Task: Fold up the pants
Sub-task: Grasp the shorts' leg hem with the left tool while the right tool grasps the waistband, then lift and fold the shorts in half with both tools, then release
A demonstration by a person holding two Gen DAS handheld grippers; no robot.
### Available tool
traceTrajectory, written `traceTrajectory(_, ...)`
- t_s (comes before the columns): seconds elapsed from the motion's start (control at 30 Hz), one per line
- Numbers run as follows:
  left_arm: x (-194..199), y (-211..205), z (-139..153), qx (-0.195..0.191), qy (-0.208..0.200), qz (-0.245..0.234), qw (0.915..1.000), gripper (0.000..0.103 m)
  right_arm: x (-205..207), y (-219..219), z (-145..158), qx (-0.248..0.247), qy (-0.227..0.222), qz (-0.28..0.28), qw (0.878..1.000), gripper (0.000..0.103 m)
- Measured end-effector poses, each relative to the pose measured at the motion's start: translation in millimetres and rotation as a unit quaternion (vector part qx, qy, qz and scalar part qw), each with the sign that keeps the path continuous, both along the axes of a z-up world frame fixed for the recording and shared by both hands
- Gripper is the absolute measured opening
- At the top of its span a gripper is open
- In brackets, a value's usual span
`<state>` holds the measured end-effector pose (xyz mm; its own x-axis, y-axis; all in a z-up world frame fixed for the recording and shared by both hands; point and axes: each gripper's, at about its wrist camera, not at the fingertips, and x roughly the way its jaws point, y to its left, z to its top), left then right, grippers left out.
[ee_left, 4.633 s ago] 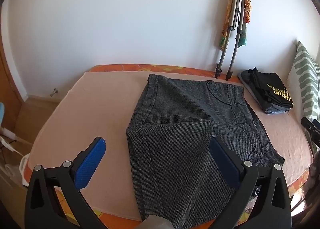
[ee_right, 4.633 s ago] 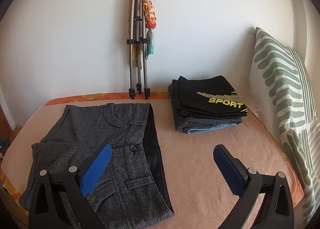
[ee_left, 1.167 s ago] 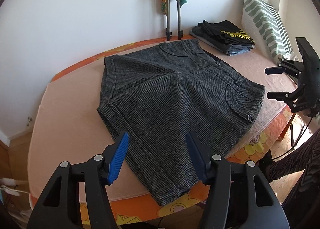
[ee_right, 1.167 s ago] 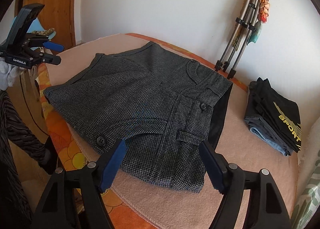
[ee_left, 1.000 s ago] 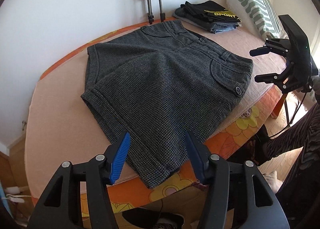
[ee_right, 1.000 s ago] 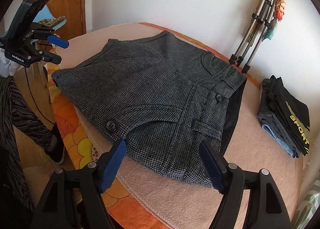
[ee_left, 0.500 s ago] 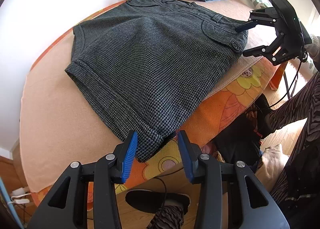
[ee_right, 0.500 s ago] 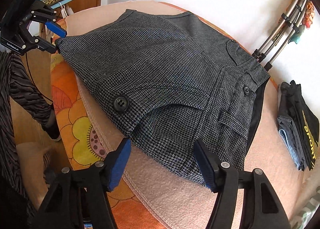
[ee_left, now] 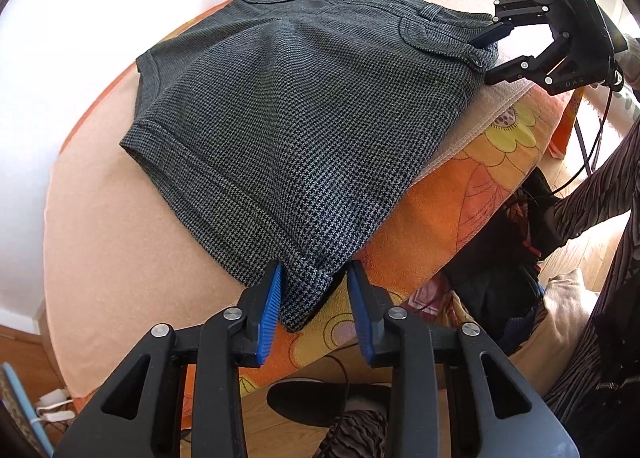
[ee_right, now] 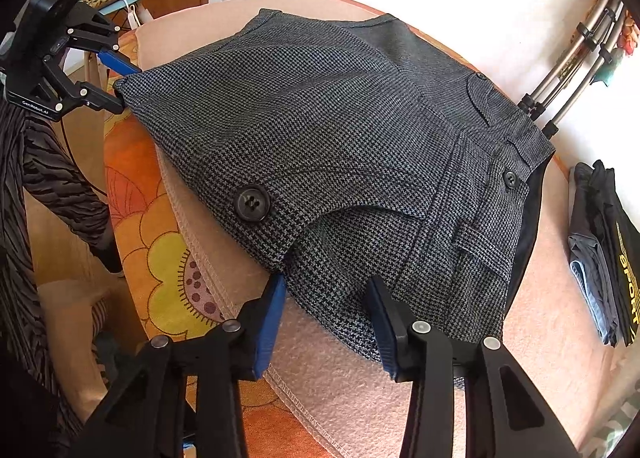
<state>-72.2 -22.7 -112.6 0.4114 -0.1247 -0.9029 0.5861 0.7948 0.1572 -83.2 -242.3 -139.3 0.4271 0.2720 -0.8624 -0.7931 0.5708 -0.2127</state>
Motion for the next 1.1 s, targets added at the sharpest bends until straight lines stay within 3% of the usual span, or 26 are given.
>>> traceTrajectory(0.13,3.4,4.5,9.7,-0.028,-0.01,0.014,0.9995,0.017,-7.1,1.1,-0.3,-0.008,-0.015,0.007,1.0,0.059)
traceTrajectory(0.2,4.4,6.8,16.9,-0.042,-0.019,0.022,0.9987,0.015,-9.9,0.9,-0.2,-0.009,-0.017,0.009,1.0,0.06)
traceTrajectory(0.27,4.7,7.0,23.0,-0.048,-0.029,0.026,0.9981,0.015,-10.9,1.7,-0.4,-0.016,-0.021,0.01,1.0,0.054)
traceTrajectory(0.3,5.1,6.5,25.1,-0.051,-0.032,0.027,0.9978,0.015,-10.6,2.1,-0.3,-0.019,-0.022,0.008,1.0,0.043)
traceTrajectory(0.37,6.9,6.6,29.7,-0.056,-0.038,0.029,0.9973,0.014,-9.4,2.7,1.0,-0.02,-0.022,0.004,1.0,0.038)
traceTrajectory(0.43,9.2,7.2,35.6,-0.063,-0.047,0.032,0.9964,0.014,-9.3,2.9,5.9,-0.012,-0.021,0.003,1.0,0.024)
traceTrajectory(0.5,14.0,8.9,43.7,-0.071,-0.059,0.036,0.9951,0.013,-9.4,4.3,15.7,-0.007,-0.044,-0.007,0.999,0.021)
traceTrajectory(0.73,49.0,15.7,81.8,-0.106,-0.106,0.054,0.9872,0.012,7.1,3.6,67.9,0.03,-0.133,-0.056,0.989,0.019)
traceTrajectory(0.9,76.2,16.8,100.2,-0.122,-0.132,0.054,0.9823,0.012,32.7,2.8,82.6,0.032,-0.141,-0.071,0.987,0.019)
traceTrajectory(1.1,109.6,22.7,99.4,-0.139,-0.133,0.067,0.979,0.012,66.9,4.5,89.0,0.023,-0.153,-0.083,0.984,0.018)
